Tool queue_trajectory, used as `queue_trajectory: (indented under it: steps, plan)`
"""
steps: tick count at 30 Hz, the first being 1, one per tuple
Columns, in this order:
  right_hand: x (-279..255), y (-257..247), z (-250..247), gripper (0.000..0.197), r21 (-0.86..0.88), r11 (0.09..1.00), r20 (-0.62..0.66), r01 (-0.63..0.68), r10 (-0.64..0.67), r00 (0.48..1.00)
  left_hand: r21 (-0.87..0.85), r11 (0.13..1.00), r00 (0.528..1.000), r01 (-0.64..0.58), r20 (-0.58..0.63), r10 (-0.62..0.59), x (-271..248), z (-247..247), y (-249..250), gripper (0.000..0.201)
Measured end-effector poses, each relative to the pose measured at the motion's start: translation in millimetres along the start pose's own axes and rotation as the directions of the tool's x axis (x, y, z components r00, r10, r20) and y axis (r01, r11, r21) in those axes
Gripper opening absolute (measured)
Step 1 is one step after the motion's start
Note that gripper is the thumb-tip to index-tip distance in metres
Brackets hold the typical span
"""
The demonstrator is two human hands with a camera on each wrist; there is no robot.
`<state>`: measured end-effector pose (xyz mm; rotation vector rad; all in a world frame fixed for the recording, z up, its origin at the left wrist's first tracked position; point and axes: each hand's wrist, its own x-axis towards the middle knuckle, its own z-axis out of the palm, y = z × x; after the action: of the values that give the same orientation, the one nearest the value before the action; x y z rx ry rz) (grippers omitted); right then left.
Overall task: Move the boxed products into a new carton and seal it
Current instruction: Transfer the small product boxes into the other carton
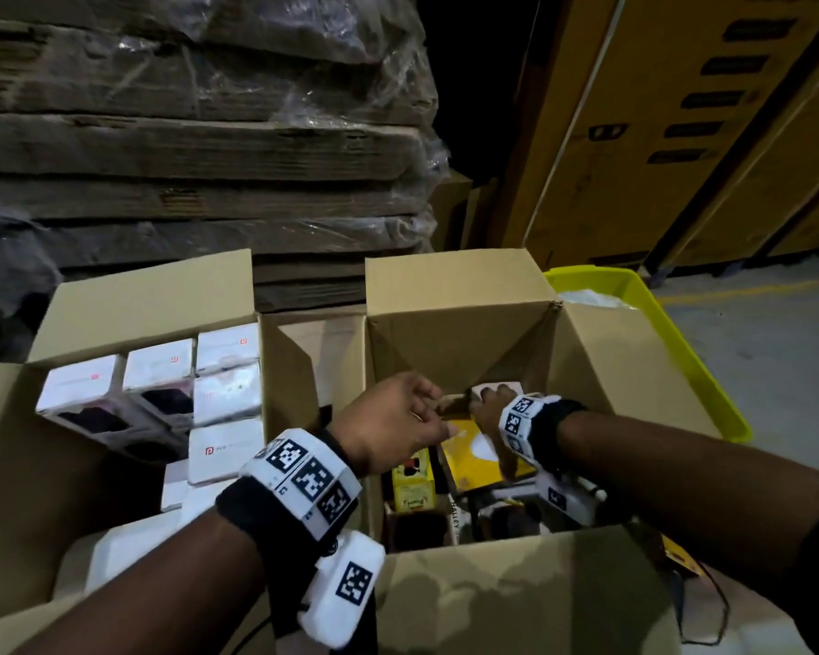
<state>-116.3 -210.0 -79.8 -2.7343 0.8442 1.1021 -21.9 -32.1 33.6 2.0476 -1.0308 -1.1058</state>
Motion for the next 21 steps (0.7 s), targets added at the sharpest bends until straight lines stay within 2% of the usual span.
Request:
queue_trajectory:
  steps: [2, 4, 8, 12, 14, 15, 16, 18, 19, 21]
  plan:
    - [0.6, -6.3, 2.5, 0.077, 0.032, 0.996, 0.000, 0.082, -0.082, 0.997, -0.017, 1.000, 1.000, -0.010, 0.008, 0.011, -1.1, -0.2, 0.4, 0.039]
    - [2.0, -14.5, 7.1, 0.103, -0.003, 0.989, 0.002, 0.148, -0.148, 0.989, -0.015, 1.000, 1.000, -0.018, 0.006, 0.018, -1.6, -2.0, 0.3, 0.037]
    - [4.8, -20.2, 7.5, 0.091, -0.072, 0.984, -0.086, 0.164, -0.170, 0.982, -0.038, 0.999, 1.000, -0.023, 0.011, 0.024, -0.3, -4.5, -2.2, 0.037]
    - [-0.1, -14.2, -7.5, 0.102, -0.052, 0.995, -0.167, 0.080, -0.088, 0.982, -0.033, 0.999, 1.000, -0.025, 0.014, 0.025, 3.3, -5.0, -5.5, 0.043]
    - [-7.2, -15.1, -11.1, 0.093, -0.083, 0.994, -0.253, 0.078, -0.097, 0.962, -0.007, 1.000, 0.999, -0.027, 0.030, 0.028, 5.1, -4.9, -5.5, 0.046]
    - [-12.1, -15.3, -13.5, 0.083, -0.129, 0.985, -0.298, 0.115, -0.149, 0.943, 0.003, 1.000, 0.999, -0.029, 0.037, 0.029, 7.0, -4.8, -4.9, 0.049]
    - [-13.9, -15.5, -11.7, 0.070, -0.149, 0.972, -0.283, 0.181, -0.217, 0.934, 0.014, 0.999, 0.999, -0.029, 0.041, 0.028, 9.0, -4.3, -3.9, 0.052]
    - [-19.0, -15.6, -7.3, 0.038, -0.146, 0.951, -0.165, 0.272, -0.294, 0.941, 0.066, 0.998, 0.997, -0.018, 0.074, 0.013, 15.3, -2.1, -0.4, 0.060]
    - [-22.0, -15.2, -6.5, 0.024, -0.124, 0.954, -0.055, 0.274, -0.283, 0.958, 0.097, 0.995, 0.995, -0.002, 0.101, -0.007, 19.1, -0.5, 2.6, 0.065]
    - [-29.1, -12.9, -6.4, 0.009, -0.087, 0.951, 0.086, 0.298, -0.291, 0.953, 0.162, 0.987, 0.989, 0.010, 0.141, -0.033, 28.5, 3.3, 9.7, 0.070]
